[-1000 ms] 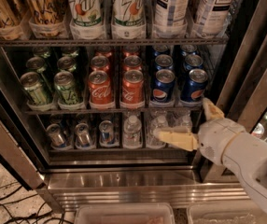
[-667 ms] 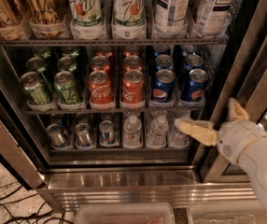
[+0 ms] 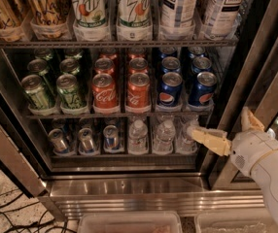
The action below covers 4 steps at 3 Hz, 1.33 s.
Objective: Pick water bottle from bottom shelf of fridge
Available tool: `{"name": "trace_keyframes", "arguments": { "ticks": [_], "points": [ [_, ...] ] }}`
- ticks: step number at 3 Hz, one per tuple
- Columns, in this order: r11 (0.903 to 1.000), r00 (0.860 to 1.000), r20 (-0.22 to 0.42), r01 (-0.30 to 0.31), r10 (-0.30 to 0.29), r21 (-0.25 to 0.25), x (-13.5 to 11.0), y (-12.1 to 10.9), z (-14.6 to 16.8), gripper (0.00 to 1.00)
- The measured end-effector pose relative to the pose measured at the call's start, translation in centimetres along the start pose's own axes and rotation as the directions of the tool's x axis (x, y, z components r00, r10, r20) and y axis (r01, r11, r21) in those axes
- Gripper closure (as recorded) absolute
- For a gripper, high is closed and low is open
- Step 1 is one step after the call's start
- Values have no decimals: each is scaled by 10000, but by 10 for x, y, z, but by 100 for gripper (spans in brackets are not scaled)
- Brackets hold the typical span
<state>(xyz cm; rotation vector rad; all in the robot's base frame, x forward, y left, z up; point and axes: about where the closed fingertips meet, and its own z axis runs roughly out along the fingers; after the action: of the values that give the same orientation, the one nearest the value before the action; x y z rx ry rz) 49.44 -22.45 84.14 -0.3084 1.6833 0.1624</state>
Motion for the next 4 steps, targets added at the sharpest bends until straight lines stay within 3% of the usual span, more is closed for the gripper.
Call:
{"name": "trace_keyframes", "arguments": {
  "ticks": [2,3,4],
  "points": [
    [9988,9987,357,-369,357,320,5,5,-1,0],
    [9974,9959,650,-654,633,307,14,26,3,0],
    [9981,9976,458,-506,523,-356,31,62,11,0]
  ]
}}
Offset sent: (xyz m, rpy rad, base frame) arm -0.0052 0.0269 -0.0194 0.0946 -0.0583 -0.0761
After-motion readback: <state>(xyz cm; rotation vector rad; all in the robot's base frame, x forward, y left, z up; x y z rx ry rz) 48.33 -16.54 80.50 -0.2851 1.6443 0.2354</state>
